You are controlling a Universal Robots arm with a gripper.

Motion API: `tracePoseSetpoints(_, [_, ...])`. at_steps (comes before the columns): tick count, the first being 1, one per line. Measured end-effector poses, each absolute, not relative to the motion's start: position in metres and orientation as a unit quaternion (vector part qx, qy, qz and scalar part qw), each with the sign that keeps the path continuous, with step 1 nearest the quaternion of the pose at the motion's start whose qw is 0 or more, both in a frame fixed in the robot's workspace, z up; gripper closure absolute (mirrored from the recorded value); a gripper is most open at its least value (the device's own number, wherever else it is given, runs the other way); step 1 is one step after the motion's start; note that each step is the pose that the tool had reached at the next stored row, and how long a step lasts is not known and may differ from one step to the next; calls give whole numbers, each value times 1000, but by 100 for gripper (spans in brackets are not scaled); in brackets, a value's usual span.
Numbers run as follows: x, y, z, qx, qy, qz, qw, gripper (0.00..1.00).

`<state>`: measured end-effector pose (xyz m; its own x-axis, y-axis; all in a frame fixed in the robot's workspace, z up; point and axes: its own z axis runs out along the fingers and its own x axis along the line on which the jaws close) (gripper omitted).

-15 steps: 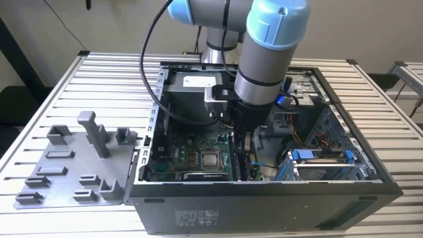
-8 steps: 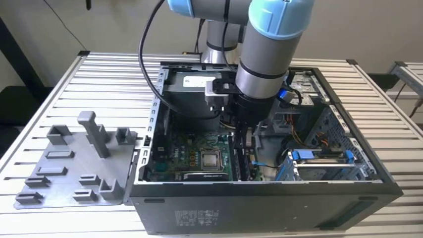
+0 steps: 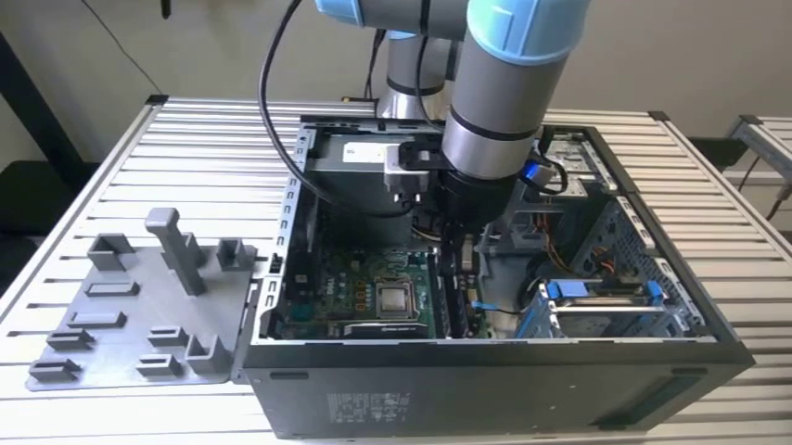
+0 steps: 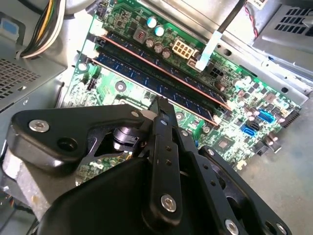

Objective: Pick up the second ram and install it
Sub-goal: 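Press down the second ram until it locks into place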

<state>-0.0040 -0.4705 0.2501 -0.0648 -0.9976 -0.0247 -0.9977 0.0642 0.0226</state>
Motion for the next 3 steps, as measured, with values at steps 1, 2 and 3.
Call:
tracePoseSetpoints(1, [-4, -470, 250, -684, 729, 17, 1, 89])
tracePoseSetpoints(2, [-4, -470, 250, -684, 729, 17, 1, 89])
tracePoseSetpoints(3, [-4, -470, 250, -684, 729, 17, 1, 89])
